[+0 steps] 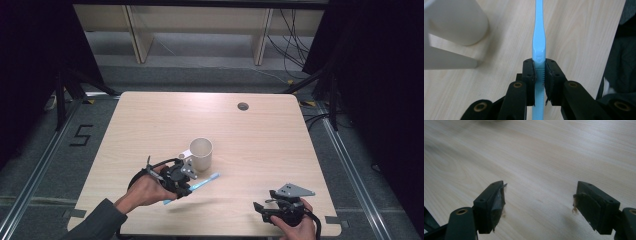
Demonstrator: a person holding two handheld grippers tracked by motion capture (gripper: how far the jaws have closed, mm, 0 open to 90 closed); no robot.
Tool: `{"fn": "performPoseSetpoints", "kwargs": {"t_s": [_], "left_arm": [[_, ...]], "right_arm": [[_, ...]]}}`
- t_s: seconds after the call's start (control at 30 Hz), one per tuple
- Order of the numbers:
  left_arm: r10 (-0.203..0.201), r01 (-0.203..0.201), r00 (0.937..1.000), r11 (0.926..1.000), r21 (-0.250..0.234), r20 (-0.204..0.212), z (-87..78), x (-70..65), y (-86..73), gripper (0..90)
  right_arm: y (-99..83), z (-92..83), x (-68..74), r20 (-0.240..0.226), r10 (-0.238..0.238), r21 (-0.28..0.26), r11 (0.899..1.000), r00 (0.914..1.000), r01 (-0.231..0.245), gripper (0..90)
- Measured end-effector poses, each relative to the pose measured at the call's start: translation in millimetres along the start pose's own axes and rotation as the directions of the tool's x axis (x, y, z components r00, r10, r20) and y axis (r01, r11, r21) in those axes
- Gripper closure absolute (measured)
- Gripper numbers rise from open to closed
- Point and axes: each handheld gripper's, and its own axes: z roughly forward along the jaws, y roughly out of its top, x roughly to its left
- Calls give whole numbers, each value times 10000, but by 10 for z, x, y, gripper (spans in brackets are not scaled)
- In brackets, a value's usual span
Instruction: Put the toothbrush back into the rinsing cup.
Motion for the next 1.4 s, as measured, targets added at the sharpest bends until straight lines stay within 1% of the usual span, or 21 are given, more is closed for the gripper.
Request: {"fn": "performPoseSetpoints", "kwargs": {"t_s": [0.2,0.3,0.47,0.57,0.63,0.67,0.73,0.8,0.93,1.03,1.07,1.1,1.13,1.17,1.2,1.23,1.27,1.3,1.33,1.37,1.4], "left_arm": [[-520,502,9986,9921,-1149,-123,-132,4,-52,786],[-446,397,9985,9882,-1476,-303,-190,19,-74,786],[-895,684,9933,9657,-2506,-736,-266,41,-105,786],[-1169,807,9881,9472,-3102,-999,-327,74,-125,786],[-1399,977,9854,9314,-3507,-969,-370,98,-142,786],[-1551,1037,9821,9186,-3814,-1066,-389,107,-150,786],[-1711,1117,9794,9009,-4194,-1068,-433,128,-170,786],[-1868,1039,9734,8755,-4719,-1324,-476,134,-193,786],[-2544,950,9495,7910,-6043,-1837,-555,172,-255,786],[-2839,996,9397,7605,-6417,-1906,-581,226,-297,786],[-2863,1109,9419,7589,-6417,-1758,-580,254,-306,785],[-3019,1072,9337,7486,-6543,-1925,-574,265,-318,786],[-3115,1044,9281,7434,-6606,-2038,-569,282,-328,786],[-3213,1089,9257,7317,-6728,-1996,-561,299,-335,786],[-3307,1031,9213,7148,-6917,-2044,-553,314,-343,786],[-3313,1055,9222,7117,-6945,-1995,-546,335,-345,786],[-3388,985,9167,7053,-7020,-2118,-534,343,-346,786],[-3410,942,9155,6979,-7100,-2136,-525,348,-347,786],[-3439,1032,9175,6911,-7153,-1998,-517,355,-347,786],[-3512,882,9111,6775,-7302,-2157,-508,359,-352,786],[-3515,878,9124,6683,-7387,-2095,-498,369,-351,786]], "right_arm": [[1,-2,0,56,-33,-4,10000,10000,33,248],[1,-1,-1,95,-36,12,10000,9999,36,247],[1,3,0,27,-9,-16,10000,10000,9,247],[0,1,-1,10,0,-5,10000,10000,0,247],[3,-8,-4,109,-50,65,10000,9999,50,247],[0,-2,-1,86,-21,21,10000,10000,21,247],[-2,2,0,15,-14,4,10000,10000,14,247],[1,2,-3,41,-50,-8,10000,10000,50,247],[2,-7,0,78,-9,82,10000,10000,9,247],[-3,0,-3,103,-86,49,10000,9999,85,246],[-3,0,-2,98,-83,45,10000,9999,83,246],[-1,2,-2,46,-41,12,10000,10000,41,246],[0,2,0,14,10,-1,10000,10000,-10,246],[0,4,1,25,1,17,10000,10000,-1,246],[-2,1,-2,90,-85,35,10000,9999,85,246],[-4,6,-2,16,-55,22,10000,10000,55,247],[-2,4,-1,22,-19,23,10000,10000,19,247],[1,-3,0,124,-30,28,10000,9999,30,247],[0,-1,0,110,-35,38,10000,9999,35,247],[-2,1,-2,106,-83,40,10000,9999,83,247],[-3,2,-3,103,-93,54,9999,9999,93,246]]}}
